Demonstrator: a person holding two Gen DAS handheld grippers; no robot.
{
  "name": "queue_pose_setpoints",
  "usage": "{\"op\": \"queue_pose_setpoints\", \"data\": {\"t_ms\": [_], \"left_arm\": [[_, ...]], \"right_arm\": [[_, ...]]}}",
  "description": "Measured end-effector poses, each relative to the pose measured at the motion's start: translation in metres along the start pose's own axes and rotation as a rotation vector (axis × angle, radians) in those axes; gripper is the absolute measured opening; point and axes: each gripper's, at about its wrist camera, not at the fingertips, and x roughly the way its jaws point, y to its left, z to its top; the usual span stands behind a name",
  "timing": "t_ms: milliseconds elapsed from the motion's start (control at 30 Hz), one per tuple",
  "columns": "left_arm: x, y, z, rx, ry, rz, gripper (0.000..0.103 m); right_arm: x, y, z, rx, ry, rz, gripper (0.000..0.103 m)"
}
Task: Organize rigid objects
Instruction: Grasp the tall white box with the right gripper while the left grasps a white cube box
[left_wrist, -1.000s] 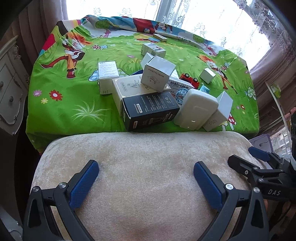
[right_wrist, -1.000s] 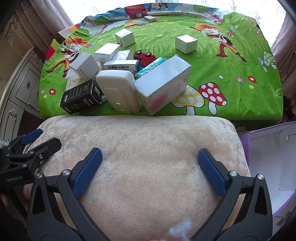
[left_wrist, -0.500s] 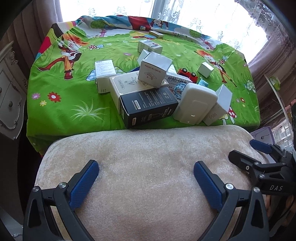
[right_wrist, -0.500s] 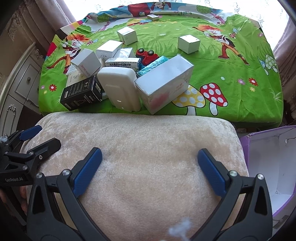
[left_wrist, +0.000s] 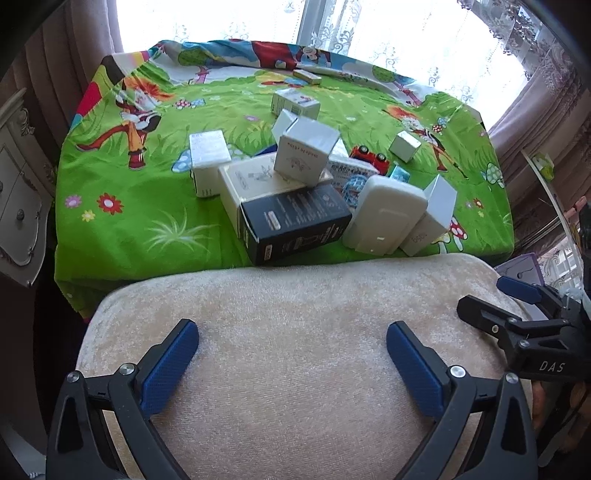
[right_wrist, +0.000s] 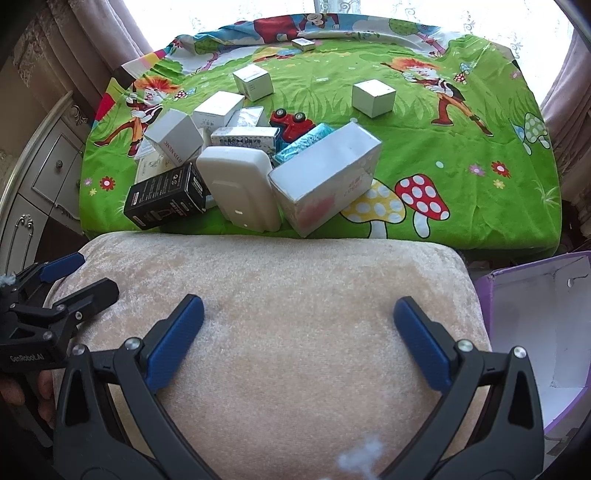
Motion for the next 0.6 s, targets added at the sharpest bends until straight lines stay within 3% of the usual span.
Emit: {"op": "queue_pose_setpoints", "data": {"t_ms": [233, 367, 600], "left_arm": [[-0.018, -0.007, 0.041, 0.064, -0.132, -0.007, 0.098], [-0.002, -0.009, 0.071, 0.095, -0.132, -0.004, 0.088], [0.019, -0.017, 0.095, 0.162, -0.115, 0.022, 0.084]], "right_arm": [[-0.011, -0.009, 0.021, 0.051, -0.051, 0.047, 0.103], [-0.009, -0.019, 0.035, 0.105, -0.049, 0.072, 0.103], [0.006, -0.033, 0.066, 0.228, -0.039, 0.078, 0.103]]}}
